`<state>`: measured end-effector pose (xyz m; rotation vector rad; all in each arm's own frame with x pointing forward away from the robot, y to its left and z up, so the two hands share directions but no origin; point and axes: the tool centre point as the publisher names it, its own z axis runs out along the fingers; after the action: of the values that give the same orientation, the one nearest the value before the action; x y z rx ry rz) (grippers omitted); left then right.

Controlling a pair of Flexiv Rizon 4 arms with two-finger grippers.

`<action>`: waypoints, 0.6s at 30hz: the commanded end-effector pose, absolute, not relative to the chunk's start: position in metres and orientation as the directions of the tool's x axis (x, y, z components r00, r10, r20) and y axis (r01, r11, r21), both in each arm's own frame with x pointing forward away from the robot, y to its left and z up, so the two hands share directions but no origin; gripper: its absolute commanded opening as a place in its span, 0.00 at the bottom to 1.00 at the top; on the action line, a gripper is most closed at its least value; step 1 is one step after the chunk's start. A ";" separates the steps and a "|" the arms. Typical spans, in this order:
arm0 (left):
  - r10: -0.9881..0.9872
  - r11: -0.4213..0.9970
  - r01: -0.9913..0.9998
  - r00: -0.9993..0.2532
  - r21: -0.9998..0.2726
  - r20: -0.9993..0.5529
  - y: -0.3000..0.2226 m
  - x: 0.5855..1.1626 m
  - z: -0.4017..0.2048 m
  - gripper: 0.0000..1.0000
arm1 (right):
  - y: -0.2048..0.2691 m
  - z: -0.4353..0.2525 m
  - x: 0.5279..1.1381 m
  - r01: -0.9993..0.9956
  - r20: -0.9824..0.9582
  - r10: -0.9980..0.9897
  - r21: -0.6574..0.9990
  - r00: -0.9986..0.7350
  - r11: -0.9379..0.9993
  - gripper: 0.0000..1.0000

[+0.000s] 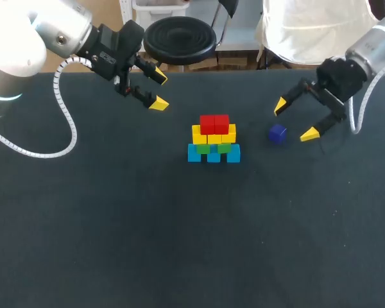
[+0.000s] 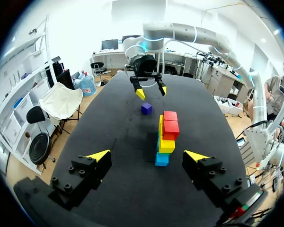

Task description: Place the blue cubes, place green cubes on the blue cubes, place the yellow cubes on the green cubes, then place the red cubes on the yellow cubes, and place purple cube on the red cubes.

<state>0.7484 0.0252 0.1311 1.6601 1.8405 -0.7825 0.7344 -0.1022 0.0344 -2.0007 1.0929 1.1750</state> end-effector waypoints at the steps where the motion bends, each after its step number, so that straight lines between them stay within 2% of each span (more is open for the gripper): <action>1: 0.685 0.072 0.995 -0.098 -0.067 -0.721 0.025 0.750 0.131 1.00 | -0.101 0.034 0.739 -0.390 -0.897 -0.354 0.236 0.265 -0.890 1.00; 18: 0.685 0.072 0.995 -0.098 -0.067 -0.721 0.025 0.750 0.131 1.00 | -0.091 0.027 0.737 -0.349 -0.889 -0.370 0.268 0.270 -0.898 1.00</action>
<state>0.7484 0.0252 0.1310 1.6601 1.8405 -0.7825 0.7281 -0.0900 0.0284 -2.0346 1.0921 1.1985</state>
